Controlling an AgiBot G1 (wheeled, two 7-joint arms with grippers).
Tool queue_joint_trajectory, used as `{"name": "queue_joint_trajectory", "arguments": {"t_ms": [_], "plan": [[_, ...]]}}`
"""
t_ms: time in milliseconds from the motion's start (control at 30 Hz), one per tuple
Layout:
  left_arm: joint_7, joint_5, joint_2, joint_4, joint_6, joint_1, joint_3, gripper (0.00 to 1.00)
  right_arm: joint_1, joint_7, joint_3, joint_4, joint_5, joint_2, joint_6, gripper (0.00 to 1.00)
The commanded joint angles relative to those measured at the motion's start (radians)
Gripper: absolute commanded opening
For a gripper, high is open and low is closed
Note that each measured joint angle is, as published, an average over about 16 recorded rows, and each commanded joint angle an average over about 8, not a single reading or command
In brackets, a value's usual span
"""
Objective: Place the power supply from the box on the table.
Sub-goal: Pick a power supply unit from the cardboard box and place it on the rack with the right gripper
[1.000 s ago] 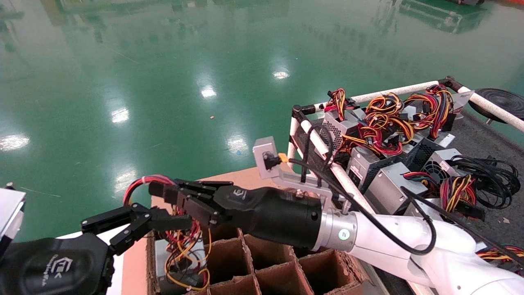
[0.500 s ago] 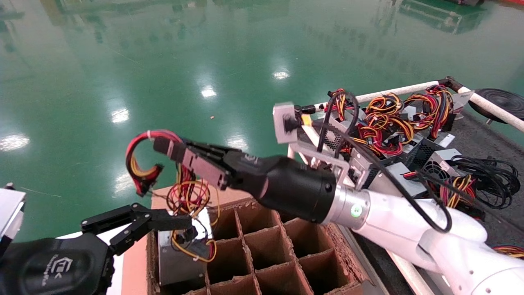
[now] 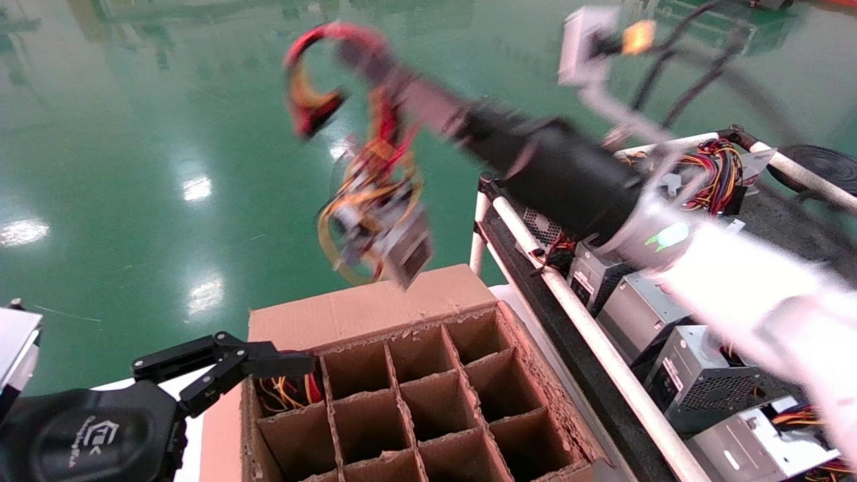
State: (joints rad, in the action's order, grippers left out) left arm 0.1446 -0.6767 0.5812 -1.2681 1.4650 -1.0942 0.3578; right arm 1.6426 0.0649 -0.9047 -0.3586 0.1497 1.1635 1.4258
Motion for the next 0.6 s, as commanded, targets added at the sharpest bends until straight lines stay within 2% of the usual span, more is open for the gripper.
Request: {"name": "queue_joint_trajectory", "arguments": {"t_ms": [33, 333, 600], "plan": [[0.0, 0.0, 0.0, 0.0, 0.0, 0.0, 0.0, 1.0, 0.022, 0.003, 0.009, -0.008, -0.005, -0.035, -0.01, 0.0], [0.0, 0.0, 0.0, 0.0, 0.0, 0.0, 0.0, 1.0, 0.106, 0.027, 0.039, -0.09, -0.005, -0.273, -0.049, 0.0], [0.0, 0.0, 0.0, 0.0, 0.0, 0.0, 0.0, 1.0, 0.128, 0.043, 0.06, -0.207, 0.004, -0.492, -0.095, 0.0]]}}
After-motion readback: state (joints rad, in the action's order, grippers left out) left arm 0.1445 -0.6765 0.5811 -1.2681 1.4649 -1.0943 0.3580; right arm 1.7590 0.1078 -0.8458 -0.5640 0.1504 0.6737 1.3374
